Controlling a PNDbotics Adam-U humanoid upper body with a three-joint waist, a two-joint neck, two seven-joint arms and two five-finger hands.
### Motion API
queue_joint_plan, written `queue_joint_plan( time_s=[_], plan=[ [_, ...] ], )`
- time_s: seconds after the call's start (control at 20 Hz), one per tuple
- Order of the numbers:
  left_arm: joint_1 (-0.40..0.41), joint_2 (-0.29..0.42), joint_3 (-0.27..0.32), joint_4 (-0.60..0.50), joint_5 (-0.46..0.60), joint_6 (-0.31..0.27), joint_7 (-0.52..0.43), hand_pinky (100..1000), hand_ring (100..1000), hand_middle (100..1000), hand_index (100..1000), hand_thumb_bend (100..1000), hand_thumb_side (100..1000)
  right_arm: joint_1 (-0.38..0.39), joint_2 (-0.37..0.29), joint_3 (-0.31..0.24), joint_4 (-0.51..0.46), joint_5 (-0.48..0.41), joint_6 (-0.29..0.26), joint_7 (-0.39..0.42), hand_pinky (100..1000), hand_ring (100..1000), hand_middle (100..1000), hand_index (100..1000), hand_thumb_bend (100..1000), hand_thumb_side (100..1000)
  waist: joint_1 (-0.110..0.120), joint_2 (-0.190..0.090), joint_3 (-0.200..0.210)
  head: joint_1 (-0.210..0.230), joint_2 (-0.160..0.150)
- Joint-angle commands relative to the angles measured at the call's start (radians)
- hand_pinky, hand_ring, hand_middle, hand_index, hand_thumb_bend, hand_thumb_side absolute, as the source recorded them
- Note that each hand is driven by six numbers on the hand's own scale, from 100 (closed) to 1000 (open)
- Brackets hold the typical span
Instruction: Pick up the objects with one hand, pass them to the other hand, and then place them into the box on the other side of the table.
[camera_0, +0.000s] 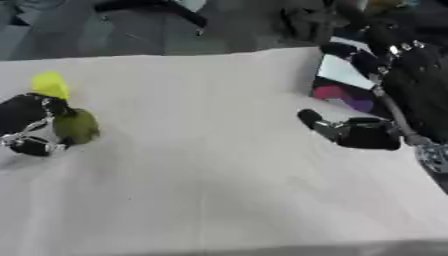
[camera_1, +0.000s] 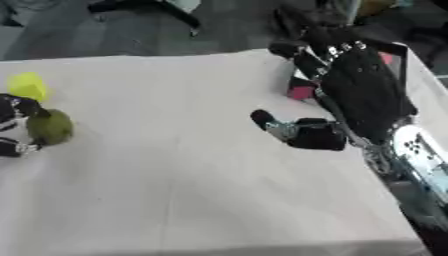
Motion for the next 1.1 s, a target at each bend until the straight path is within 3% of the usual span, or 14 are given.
queue_joint_plan(
  time_s=[0.05, 0.2, 0.35, 0.45, 0.65, 0.85, 1.1],
  plan=[
    [-0.013, 0.022, 0.013, 0.004, 0.006, -0.045, 0.107, 529, 420, 418, 603, 100, 223, -0.009, -0.008, -0.004, -0.020, -0.010, 0.006, -0.004, 779, 820, 1000, 803, 468, 606, 0.000, -0.010, 0.000, 0.005, -0.002],
    [-0.015, 0.026, 0.015, 0.002, 0.051, -0.073, 0.137, 503, 390, 382, 563, 100, 221, -0.008, -0.007, -0.004, -0.020, -0.013, 0.007, -0.007, 776, 820, 1000, 803, 467, 607, 0.000, -0.010, 0.002, 0.005, -0.002],
    [-0.018, 0.038, 0.011, -0.026, 0.136, -0.141, 0.117, 495, 374, 359, 536, 100, 245, -0.009, -0.008, -0.003, -0.020, -0.015, 0.005, -0.007, 779, 820, 1000, 803, 460, 604, -0.001, -0.012, 0.007, 0.001, -0.002],
    [-0.017, 0.046, 0.000, -0.060, 0.207, -0.189, 0.070, 490, 367, 352, 529, 100, 246, -0.009, -0.010, -0.004, -0.020, -0.016, 0.004, -0.008, 780, 823, 1000, 804, 460, 595, -0.002, -0.013, 0.011, -0.004, -0.002],
    [-0.013, 0.044, -0.055, -0.158, 0.378, -0.207, -0.071, 484, 356, 338, 514, 100, 248, -0.014, -0.013, 0.000, -0.020, -0.012, -0.007, -0.009, 790, 824, 1000, 809, 460, 575, -0.003, -0.014, 0.016, -0.016, -0.002],
    [-0.023, 0.014, -0.201, -0.354, 0.679, -0.208, -0.316, 481, 350, 330, 506, 100, 249, -0.042, -0.015, 0.018, -0.020, -0.030, -0.038, 0.014, 800, 825, 1000, 813, 462, 568, -0.005, -0.014, 0.022, -0.034, -0.002],
    [-0.052, -0.032, -0.301, -0.518, 1.130, -0.208, -0.772, 482, 349, 326, 500, 100, 249, -0.091, -0.014, 0.052, -0.020, -0.065, -0.088, 0.058, 811, 826, 1000, 826, 492, 556, -0.003, -0.012, 0.027, -0.042, -0.002]
  ],
)
